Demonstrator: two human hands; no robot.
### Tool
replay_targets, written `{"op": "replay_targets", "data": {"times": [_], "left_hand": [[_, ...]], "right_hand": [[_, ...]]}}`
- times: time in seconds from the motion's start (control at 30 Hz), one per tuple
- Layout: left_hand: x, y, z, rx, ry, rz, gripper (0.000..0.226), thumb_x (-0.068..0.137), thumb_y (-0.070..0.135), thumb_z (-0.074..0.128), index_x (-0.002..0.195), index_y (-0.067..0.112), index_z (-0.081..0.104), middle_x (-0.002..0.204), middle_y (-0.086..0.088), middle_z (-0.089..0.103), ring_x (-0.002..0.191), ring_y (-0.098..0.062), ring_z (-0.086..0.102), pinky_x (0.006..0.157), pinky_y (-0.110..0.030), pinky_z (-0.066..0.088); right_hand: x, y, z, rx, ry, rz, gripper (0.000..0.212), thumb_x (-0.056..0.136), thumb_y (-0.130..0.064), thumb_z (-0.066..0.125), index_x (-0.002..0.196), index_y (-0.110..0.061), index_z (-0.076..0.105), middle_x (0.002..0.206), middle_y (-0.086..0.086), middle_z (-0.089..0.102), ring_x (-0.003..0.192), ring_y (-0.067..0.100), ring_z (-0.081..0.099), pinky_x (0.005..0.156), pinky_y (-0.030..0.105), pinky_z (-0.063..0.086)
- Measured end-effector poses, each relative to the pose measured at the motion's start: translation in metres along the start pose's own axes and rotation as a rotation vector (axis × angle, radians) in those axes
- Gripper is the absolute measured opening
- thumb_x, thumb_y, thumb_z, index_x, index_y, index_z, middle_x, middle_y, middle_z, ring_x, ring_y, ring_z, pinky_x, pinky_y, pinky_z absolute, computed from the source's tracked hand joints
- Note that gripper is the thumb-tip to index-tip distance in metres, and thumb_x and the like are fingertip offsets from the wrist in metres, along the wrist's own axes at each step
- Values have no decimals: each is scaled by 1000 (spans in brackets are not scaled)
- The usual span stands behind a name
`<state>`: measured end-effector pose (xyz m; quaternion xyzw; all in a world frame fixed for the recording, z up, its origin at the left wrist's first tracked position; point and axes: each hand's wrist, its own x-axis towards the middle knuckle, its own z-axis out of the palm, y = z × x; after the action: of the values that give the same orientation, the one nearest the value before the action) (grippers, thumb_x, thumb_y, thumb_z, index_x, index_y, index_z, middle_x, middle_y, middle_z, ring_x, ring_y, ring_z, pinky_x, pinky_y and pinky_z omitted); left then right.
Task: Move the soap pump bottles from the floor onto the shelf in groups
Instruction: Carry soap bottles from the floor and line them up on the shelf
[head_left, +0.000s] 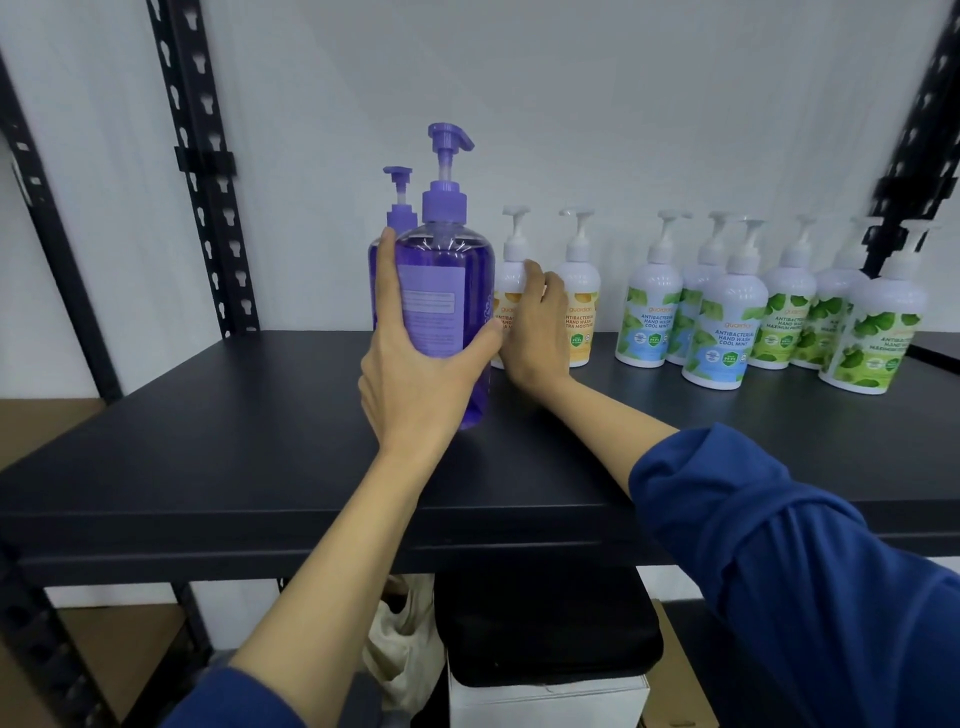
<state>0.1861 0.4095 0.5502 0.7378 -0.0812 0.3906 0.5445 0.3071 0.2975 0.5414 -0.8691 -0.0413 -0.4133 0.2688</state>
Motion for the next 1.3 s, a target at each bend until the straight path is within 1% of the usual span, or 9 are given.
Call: {"op": "replay_targets", "data": {"times": [0.4,0.67,0.77,0.87,0.97,1.03,1.1,1.2,1.3], "left_hand": [[1,-3,0,0,-4,14,103,70,43,77,149,37,12,135,8,46,103,-13,52,83,-26,46],[1,-4,0,1,12,4,102,70,42,77,149,36,12,122,16,44,102,-14,54,82,-26,45],[1,-3,0,9,13,-10,102,72,40,78,149,37,12,127,13,46,103,-13,52,81,-24,42],[1,-2,-1,6,22,-25,100,74,37,78,149,37,12,122,16,43,101,-12,51,80,-23,42],[3,-2,-3,-15,47,-66,98,75,35,76,149,37,12,116,18,39,96,-11,49,79,-23,40],[6,-3,-9,-13,69,-98,97,76,36,75,149,38,12,118,16,41,95,-11,47,80,-23,39],[11,-5,-19,15,92,-106,97,76,37,75,149,39,12,127,10,47,95,-11,46,82,-24,37],[23,-11,-39,68,125,-120,96,76,39,75,148,40,12,137,8,47,97,-10,42,85,-23,30],[43,-25,-56,53,122,-136,95,73,36,77,146,43,16,139,9,45,108,-15,50,97,-28,36]], "right_hand": [[3,4,0,-55,21,-8,73,82,-16,68,141,-2,28,136,19,35,119,32,40,97,38,39],[2,5,0,-72,50,1,73,79,-17,72,139,-2,32,131,20,39,114,32,44,94,36,42],[1,2,-4,-48,48,34,75,79,-15,71,141,-4,31,131,21,38,113,33,44,95,36,39],[-7,-9,-14,24,51,51,64,81,-11,68,136,-5,37,127,20,41,112,32,46,92,36,41],[-29,-27,-21,-50,-140,13,37,89,-16,57,123,-3,49,123,19,46,111,34,48,89,37,41],[-46,-37,-26,-65,-424,62,33,92,-24,52,119,-5,54,126,16,47,115,34,47,91,41,41],[-56,-41,-28,-117,-619,84,33,93,-28,47,119,-8,55,128,14,50,118,33,47,94,41,40],[-59,-42,-32,-153,-670,51,34,94,-28,43,118,-9,57,127,13,55,116,33,51,89,37,40],[-62,-43,-34,-158,-667,29,32,95,-27,40,112,-7,57,124,14,57,113,33,53,83,36,39]]}}
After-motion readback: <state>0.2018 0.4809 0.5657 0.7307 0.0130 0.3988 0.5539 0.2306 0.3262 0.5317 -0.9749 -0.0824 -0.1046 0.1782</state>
